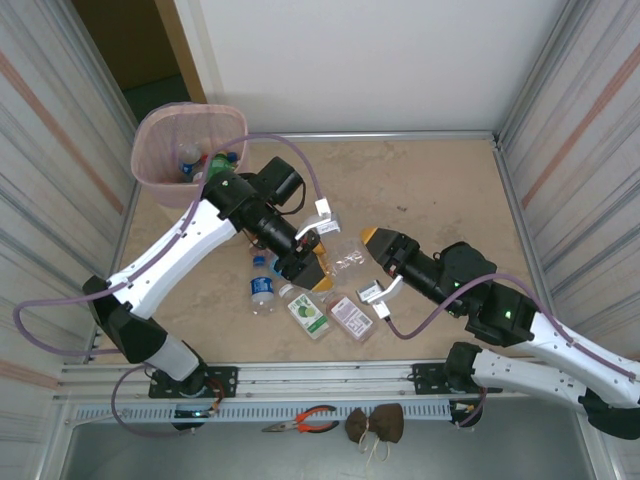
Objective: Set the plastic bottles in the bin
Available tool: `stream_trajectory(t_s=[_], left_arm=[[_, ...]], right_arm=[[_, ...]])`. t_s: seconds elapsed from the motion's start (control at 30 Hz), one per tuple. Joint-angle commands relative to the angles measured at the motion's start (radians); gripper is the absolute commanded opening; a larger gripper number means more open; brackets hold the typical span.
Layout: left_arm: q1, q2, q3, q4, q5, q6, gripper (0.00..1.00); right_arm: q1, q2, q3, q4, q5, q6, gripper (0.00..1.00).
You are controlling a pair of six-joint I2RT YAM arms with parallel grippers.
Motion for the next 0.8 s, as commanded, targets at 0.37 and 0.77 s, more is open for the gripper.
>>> stream_trajectory(t_s=[0.37,0.77], left_arm=[[-0.003,-0.002,0.031,-0.016,-0.018,0.02,0.5],[0.043,-0.021,0.037,0.038,-0.069,-0.023,0.51]], right_arm=[[0.019,-0.071,0.014,-0.13,-0.012,0.252,0.57],[0.02,-0.099,0.063,-0.239,0.087,1.076,0.6]])
